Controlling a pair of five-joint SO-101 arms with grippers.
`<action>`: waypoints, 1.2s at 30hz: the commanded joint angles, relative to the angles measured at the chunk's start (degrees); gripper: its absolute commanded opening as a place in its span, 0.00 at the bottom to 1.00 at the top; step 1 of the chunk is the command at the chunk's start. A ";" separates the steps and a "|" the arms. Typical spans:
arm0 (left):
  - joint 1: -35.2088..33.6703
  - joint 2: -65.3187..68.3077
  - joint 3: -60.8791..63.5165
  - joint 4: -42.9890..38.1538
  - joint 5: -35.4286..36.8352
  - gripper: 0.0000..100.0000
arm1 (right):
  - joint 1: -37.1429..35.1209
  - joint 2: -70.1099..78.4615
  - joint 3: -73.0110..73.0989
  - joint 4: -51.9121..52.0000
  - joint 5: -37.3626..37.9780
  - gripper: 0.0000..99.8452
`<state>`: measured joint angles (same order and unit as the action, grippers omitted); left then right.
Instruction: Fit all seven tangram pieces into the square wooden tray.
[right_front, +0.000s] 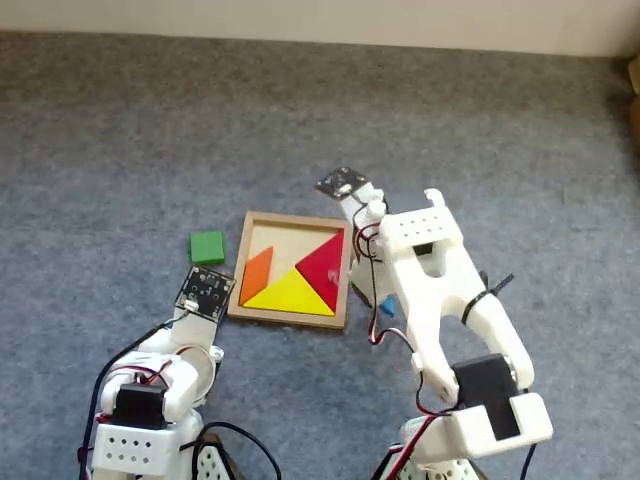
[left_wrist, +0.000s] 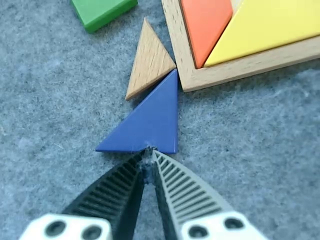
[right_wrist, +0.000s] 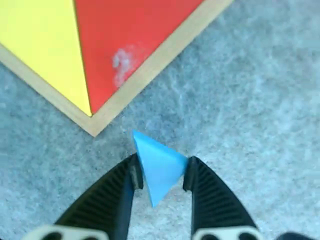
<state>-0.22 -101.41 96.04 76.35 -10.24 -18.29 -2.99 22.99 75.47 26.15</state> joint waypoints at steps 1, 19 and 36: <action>-0.04 -2.15 1.10 0.35 -0.18 0.01 | -1.45 -4.62 -0.40 0.31 -6.07 0.06; -0.04 -2.15 1.10 0.35 -0.18 0.01 | -18.07 -6.11 -3.65 -4.18 -34.20 0.06; -0.04 -2.15 1.10 0.35 -0.18 0.01 | -15.16 -6.11 -3.91 -4.79 -33.76 0.06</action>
<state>-0.22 -101.41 96.04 76.35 -10.24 -35.43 -6.15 22.90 71.78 -7.25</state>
